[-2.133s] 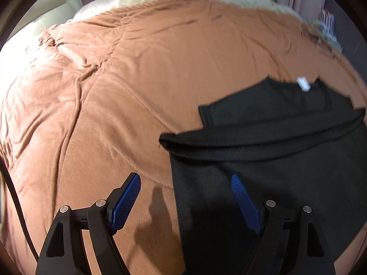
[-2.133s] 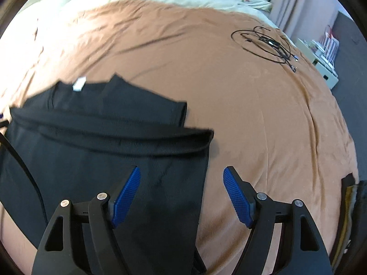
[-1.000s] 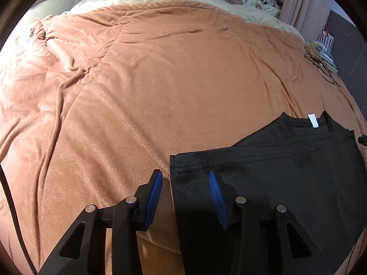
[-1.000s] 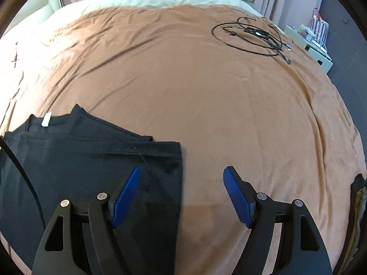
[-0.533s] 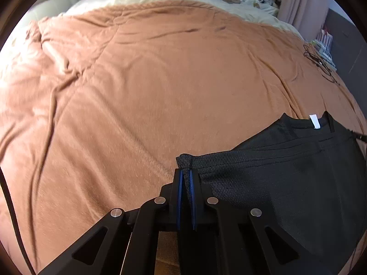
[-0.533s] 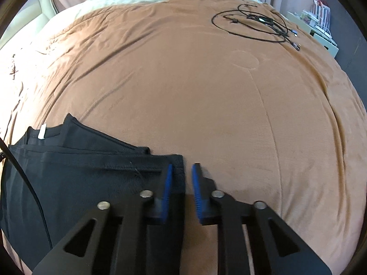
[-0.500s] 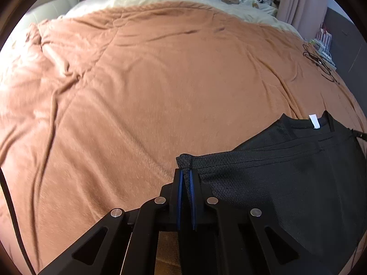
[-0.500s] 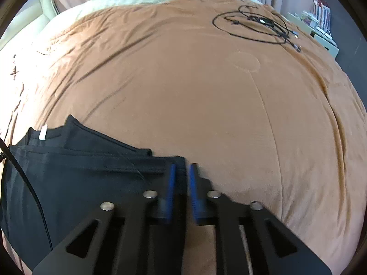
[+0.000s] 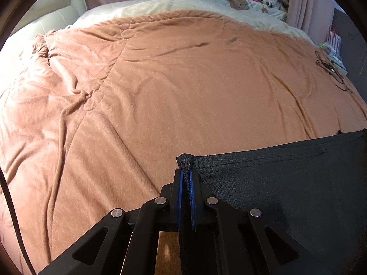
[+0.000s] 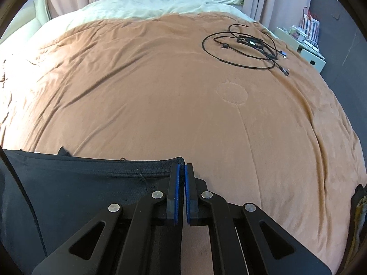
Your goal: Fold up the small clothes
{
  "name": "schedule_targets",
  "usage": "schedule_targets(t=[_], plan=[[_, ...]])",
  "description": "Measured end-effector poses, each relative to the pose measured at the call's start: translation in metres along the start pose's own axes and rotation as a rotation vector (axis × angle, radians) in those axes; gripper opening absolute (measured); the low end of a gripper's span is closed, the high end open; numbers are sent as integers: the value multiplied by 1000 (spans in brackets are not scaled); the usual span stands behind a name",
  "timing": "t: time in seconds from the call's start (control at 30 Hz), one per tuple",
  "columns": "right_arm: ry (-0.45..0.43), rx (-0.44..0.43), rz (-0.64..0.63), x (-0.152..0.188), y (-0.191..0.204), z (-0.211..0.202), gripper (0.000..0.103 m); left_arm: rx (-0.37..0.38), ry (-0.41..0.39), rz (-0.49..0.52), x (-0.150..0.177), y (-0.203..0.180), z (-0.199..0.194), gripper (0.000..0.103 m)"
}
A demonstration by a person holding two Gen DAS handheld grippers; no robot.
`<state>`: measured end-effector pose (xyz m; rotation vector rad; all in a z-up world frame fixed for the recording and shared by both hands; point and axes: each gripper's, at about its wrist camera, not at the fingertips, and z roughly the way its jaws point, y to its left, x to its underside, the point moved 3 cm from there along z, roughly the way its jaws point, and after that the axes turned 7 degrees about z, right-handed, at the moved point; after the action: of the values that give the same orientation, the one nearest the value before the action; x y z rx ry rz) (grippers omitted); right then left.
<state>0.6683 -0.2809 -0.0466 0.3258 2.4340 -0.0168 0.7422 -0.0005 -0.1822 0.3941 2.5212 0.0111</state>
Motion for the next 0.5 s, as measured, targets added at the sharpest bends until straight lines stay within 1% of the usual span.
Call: schedule_targets(t=[0.13,0.2,0.3,0.33,0.37,0.4,0.43,0.47,0.5], plan=[[-1,29,-15,-9,12,15,1,-26,18,-6,-3,1,11,7],[1,40,-30,-12,17,21,1,-29,40,1,-3,0,15,8],[-2,87,-49,-12,19,21,2,-21,54,6,1,-1,11,14],[7,72,-47,-12,19,20,3,-13,53,3,2,-1,8,21],[19,48,-42,-11,18,18,7,-3,51,-3,4,1,5,29],[29,35,-35,-9,15,16,23,5,46,-11,7,2,0,33],[34,29,-29,-7,12,13,32,10,43,-19,11,3,-5,37],[32,19,-22,-6,8,8,51,14,45,-25,14,4,-9,40],[28,10,-17,-5,4,3,57,23,48,-31,18,4,-15,40]])
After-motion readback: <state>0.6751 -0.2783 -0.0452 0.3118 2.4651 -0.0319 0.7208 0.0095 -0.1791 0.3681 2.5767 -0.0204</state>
